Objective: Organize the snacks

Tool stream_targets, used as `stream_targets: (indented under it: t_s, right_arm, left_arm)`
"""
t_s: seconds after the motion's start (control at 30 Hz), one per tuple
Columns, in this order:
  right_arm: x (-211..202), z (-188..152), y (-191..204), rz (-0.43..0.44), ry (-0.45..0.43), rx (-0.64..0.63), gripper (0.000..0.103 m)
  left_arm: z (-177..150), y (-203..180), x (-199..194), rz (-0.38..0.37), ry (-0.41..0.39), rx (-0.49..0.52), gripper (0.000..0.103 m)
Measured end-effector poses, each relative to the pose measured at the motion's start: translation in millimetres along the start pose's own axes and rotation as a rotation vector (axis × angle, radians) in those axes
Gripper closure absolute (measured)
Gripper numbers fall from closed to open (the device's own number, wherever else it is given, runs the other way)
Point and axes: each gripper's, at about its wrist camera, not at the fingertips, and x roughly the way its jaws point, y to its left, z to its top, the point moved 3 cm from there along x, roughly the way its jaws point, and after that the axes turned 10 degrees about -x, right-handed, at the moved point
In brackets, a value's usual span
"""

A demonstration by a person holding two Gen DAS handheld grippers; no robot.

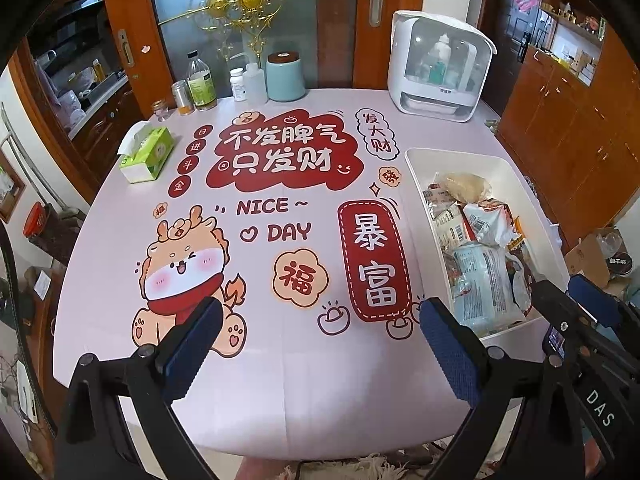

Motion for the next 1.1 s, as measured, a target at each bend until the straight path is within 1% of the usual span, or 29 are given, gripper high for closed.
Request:
stream_targets:
  t_s: [1.1]
  right_arm:
    - [5.1,-3.0,3.0,0.006,0.016,-0.002,0.052]
  left_arm:
    - [-1.3,-3.6,3.6,-0.007,0.01,0.021,0.005]
